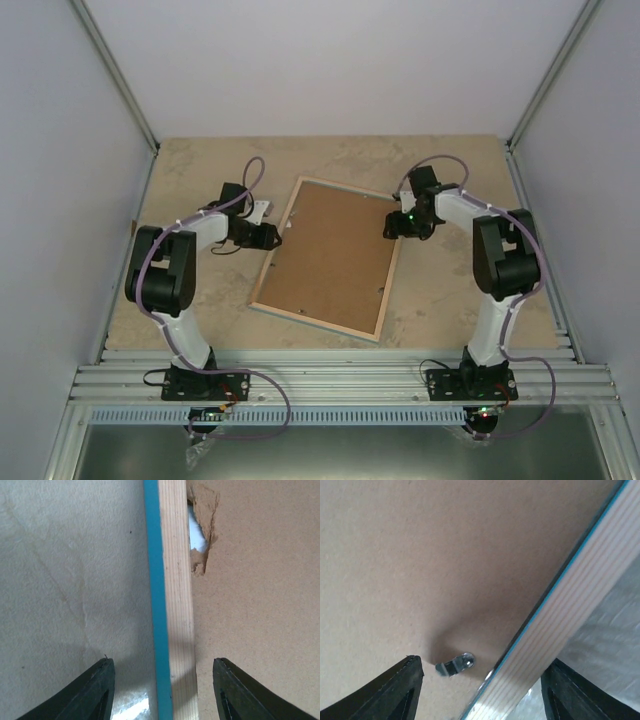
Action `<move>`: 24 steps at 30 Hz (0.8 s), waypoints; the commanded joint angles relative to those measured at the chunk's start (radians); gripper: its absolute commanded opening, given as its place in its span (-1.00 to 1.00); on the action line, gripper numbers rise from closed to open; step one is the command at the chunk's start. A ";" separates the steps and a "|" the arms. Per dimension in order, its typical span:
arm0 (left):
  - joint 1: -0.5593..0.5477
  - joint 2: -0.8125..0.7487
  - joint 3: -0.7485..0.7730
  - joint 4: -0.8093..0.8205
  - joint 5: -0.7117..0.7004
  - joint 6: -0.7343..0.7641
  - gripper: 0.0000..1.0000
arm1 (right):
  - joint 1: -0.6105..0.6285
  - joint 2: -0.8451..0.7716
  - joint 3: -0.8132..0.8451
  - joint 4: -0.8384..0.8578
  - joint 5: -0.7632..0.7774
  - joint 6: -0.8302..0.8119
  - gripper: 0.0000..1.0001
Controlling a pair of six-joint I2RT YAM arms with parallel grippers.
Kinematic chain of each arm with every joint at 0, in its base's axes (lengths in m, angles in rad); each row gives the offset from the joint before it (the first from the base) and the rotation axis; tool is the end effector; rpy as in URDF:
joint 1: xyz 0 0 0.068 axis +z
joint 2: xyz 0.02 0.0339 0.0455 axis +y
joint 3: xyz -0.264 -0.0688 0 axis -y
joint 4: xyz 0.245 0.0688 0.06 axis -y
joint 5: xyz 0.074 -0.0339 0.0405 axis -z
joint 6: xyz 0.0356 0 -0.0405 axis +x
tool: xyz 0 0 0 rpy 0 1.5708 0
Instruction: Put the photo into the frame
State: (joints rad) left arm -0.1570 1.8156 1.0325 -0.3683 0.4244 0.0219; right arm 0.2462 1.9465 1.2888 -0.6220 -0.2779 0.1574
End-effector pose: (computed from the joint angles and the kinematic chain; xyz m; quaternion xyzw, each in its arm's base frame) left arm 0.3368 -0.0682 0.1421 0.1291 0.9484 -0.2193 0.1891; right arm 0.3647 0.1017 0.1531 -0.0636 0.9780 0.1630 0.1133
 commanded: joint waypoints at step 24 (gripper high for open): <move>-0.001 0.018 0.003 -0.038 -0.025 -0.001 0.11 | 0.038 0.148 0.137 -0.114 0.004 -0.118 0.31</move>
State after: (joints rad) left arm -0.1570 1.8091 1.0275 -0.3714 0.4091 0.0227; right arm 0.2607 2.0598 1.4483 -0.6693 -0.2489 0.0612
